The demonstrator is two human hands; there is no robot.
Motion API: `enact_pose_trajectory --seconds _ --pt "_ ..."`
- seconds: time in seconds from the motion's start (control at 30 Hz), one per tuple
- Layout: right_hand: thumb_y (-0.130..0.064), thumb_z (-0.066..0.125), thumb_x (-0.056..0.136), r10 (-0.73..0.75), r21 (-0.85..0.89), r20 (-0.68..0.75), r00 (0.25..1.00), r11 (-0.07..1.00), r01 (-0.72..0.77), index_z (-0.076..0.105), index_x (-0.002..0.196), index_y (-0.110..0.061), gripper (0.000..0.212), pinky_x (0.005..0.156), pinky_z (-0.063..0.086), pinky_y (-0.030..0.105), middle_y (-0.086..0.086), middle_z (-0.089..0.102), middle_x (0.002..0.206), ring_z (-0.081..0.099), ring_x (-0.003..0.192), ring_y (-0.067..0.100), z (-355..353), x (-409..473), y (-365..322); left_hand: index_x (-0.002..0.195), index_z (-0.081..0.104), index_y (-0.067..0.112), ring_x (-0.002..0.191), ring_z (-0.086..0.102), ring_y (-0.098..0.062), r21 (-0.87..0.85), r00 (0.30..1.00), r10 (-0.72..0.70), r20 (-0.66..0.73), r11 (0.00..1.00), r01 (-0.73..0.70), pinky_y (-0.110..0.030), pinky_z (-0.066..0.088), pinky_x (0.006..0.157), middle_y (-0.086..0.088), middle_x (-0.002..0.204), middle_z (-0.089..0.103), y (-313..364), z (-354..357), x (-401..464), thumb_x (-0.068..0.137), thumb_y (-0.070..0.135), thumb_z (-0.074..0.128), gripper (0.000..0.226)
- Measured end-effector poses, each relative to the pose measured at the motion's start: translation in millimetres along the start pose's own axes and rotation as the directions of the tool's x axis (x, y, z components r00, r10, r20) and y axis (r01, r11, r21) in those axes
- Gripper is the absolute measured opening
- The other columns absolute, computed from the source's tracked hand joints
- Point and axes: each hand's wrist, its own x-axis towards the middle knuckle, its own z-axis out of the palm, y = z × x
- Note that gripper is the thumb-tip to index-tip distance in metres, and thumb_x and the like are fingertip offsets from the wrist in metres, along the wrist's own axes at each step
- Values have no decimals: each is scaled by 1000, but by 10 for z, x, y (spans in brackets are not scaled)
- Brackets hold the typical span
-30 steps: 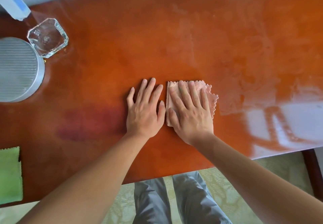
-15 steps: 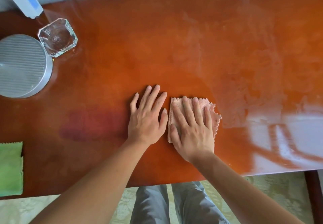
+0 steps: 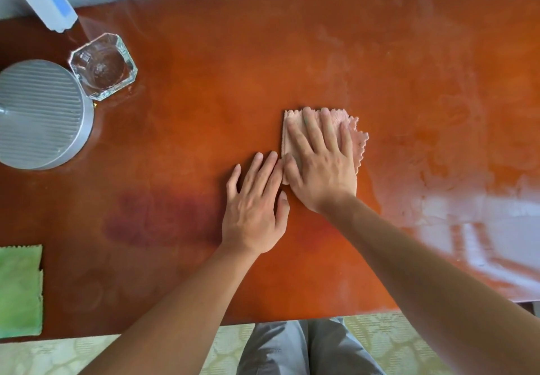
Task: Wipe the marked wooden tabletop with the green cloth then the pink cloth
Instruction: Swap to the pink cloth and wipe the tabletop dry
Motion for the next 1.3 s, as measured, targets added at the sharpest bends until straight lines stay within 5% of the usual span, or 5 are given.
enact_pose_trajectory --seconds 0.27,0.57,0.8,0.93,1.3 --pt "-44 29 105 -53 30 -70 996 998 55 31 160 -19 60 126 8 53 9 22 168 12 157 33 61 -393 89 150 49 15 153 27 -24 -2 1000 11 12 1000 -11 -53 20 123 -5 162 37 16 -6 -9 101 32 39 53" --pt "-48 28 103 -40 -26 1 999 999 40 21 163 -26 64 127 0 49 5 16 170 2 158 28 56 -350 123 149 51 16 149 36 -27 19 999 11 36 1000 -12 -55 23 120 -6 159 43 15 -39 22 100 33 40 53" --pt "-50 22 101 -26 -65 35 999 997 28 19 163 -26 67 126 -2 49 4 13 171 3 158 29 -190 523 439 126 64 16 122 49 -26 -67 997 58 -46 996 -61 -51 36 105 -11 134 58 -51 -61 398 90 21 58 38" --pt "-53 13 99 -3 -93 43 999 996 7 13 164 -27 69 126 -4 49 3 9 171 -1 158 28 -314 1085 599 129 63 15 129 51 -28 -73 998 58 -40 995 -61 -52 35 107 -13 141 55 -86 -97 832 91 17 59 38" --pt "-51 14 104 -51 -77 62 997 995 56 11 164 -22 67 126 -4 51 6 5 171 -5 158 29 -351 1021 627 156 36 20 157 14 -25 16 987 -131 93 991 130 -53 12 122 -6 168 22 -67 -54 1743 107 35 33 51"
